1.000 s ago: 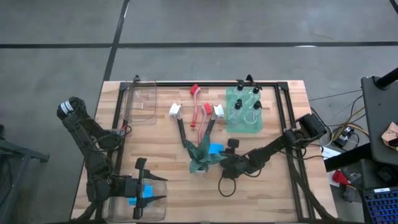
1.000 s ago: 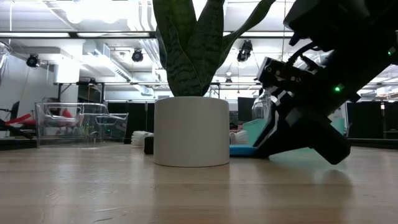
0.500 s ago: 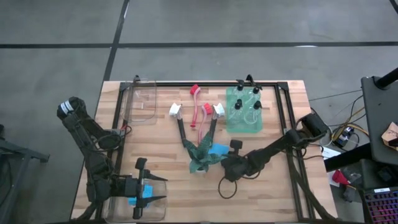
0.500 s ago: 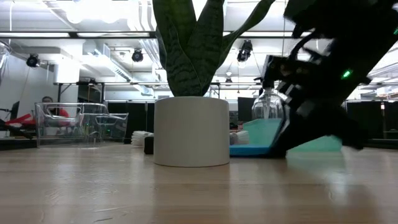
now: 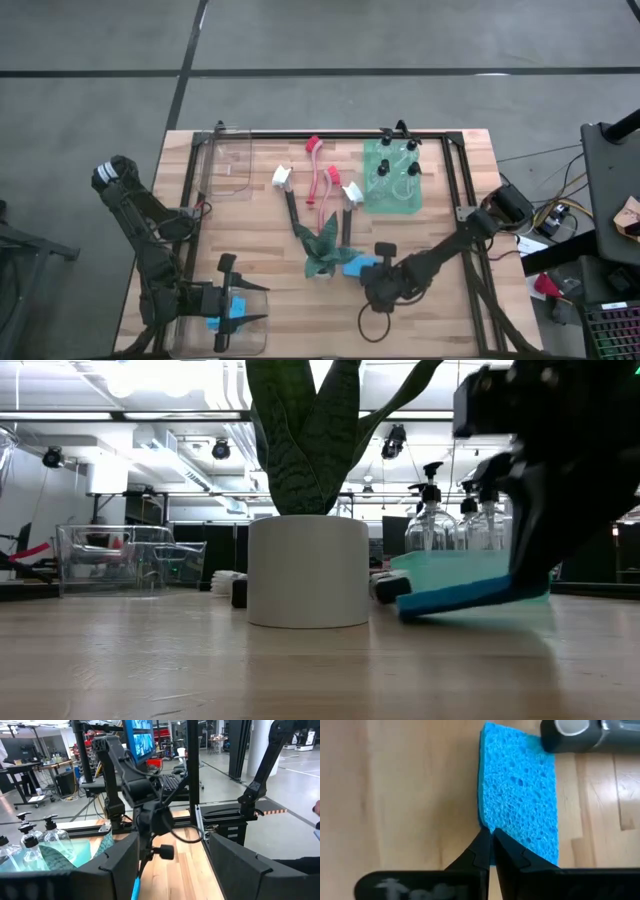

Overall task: Pick & Place Kitchen Sink Supplies
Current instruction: Put the blue sponge into the bottom transparent bin

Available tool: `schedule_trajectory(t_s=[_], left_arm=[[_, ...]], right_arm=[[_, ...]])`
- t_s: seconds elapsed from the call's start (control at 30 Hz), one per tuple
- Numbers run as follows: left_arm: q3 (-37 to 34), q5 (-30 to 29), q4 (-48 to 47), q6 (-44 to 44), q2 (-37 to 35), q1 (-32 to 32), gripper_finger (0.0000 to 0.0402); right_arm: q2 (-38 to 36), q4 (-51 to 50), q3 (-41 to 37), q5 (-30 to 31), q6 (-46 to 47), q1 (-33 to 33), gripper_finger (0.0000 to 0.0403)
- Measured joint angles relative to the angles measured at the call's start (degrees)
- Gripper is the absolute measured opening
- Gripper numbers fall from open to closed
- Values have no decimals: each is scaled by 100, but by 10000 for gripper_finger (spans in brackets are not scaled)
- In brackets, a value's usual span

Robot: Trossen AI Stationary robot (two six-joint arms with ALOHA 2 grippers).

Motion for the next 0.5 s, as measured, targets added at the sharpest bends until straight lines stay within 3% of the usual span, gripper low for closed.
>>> schedule_trajectory(t_s=[0.2, 0.5], left_arm=[[0, 0, -42, 39, 0, 0, 234], [-2, 2, -224, 48, 0, 4, 234]], right_arm=[[-2, -722, 569, -8, 430, 306, 11], [-9, -821, 1278, -479, 664, 738, 11]])
